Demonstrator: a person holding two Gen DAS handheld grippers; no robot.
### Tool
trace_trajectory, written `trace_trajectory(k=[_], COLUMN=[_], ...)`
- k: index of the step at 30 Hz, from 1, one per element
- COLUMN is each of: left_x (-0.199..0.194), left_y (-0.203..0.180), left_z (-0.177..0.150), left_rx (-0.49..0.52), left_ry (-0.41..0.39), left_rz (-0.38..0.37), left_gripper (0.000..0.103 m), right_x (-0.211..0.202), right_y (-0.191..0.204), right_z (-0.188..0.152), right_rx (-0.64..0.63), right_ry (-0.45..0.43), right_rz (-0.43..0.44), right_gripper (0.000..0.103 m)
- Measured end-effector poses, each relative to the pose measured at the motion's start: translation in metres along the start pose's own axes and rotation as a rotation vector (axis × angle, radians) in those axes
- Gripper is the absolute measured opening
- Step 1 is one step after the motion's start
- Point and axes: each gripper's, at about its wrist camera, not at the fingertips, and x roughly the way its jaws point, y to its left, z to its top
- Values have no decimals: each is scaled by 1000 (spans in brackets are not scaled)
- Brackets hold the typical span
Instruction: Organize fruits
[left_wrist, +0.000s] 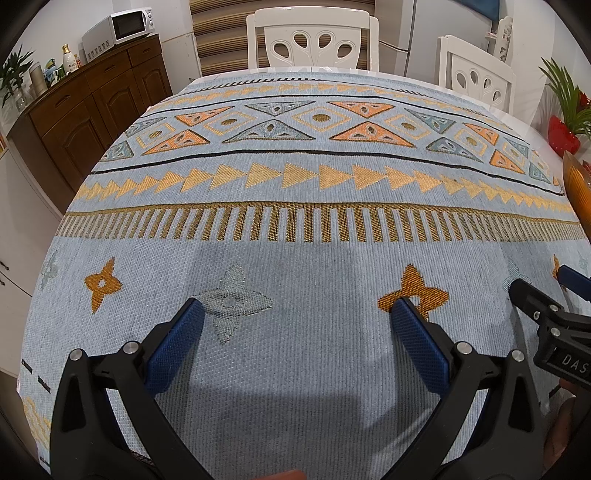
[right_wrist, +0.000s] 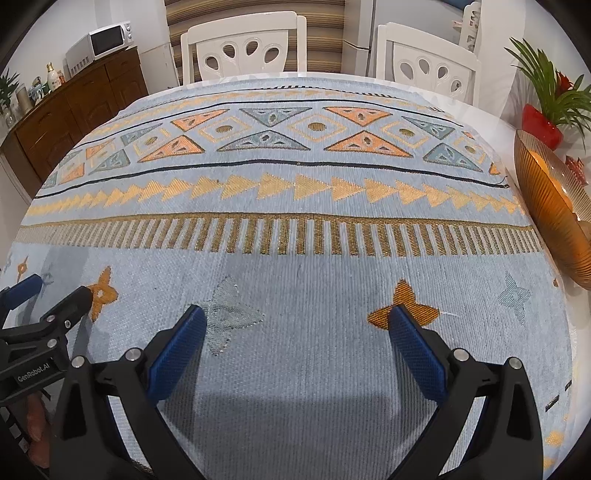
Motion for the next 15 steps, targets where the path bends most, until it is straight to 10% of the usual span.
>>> trace_trajectory(k=[15], left_x=[-1], left_y=[0], left_z=[0], left_rx=[-3], left_ry=[-2], left_rz=[-3], left_gripper=[100], right_x=[1], right_y=[0], right_z=[0], right_rx=[0], right_ry=[2], right_rz=[1], right_gripper=[98])
